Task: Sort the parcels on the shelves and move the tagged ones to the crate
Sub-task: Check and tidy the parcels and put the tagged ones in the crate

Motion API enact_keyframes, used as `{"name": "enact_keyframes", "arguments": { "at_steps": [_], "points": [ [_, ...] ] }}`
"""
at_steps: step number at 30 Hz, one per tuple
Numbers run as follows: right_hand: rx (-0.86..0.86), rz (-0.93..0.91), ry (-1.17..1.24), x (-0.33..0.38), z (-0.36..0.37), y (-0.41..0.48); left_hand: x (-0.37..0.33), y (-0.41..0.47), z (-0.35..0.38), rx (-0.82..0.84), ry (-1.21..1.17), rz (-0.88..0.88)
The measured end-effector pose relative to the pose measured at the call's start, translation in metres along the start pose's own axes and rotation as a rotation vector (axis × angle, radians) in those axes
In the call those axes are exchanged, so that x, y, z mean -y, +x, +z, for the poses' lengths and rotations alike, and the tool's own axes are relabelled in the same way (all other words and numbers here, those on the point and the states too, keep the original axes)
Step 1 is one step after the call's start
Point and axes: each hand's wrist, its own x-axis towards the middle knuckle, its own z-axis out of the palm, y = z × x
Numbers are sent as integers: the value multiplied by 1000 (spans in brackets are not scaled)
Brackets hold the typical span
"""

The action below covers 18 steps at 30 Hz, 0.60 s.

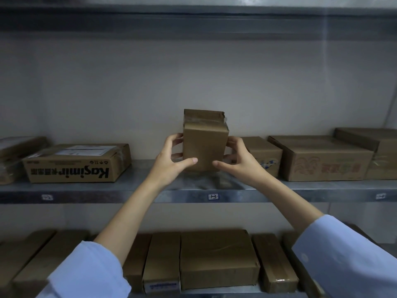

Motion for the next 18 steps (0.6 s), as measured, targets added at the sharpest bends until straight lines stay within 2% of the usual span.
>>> {"name": "enact_keyframes", "arguments": {
  "at_steps": [8,14,18],
  "points": [
    [23,-75,-16,6,2,-2,-1,-5,5,-15,65,30],
    [62,-28,92,2,4,-2,1,-6,-3,23,55,38],
    [80,5,168,-1,7,-2,3,-7,-3,-36,62,48]
  ]
}}
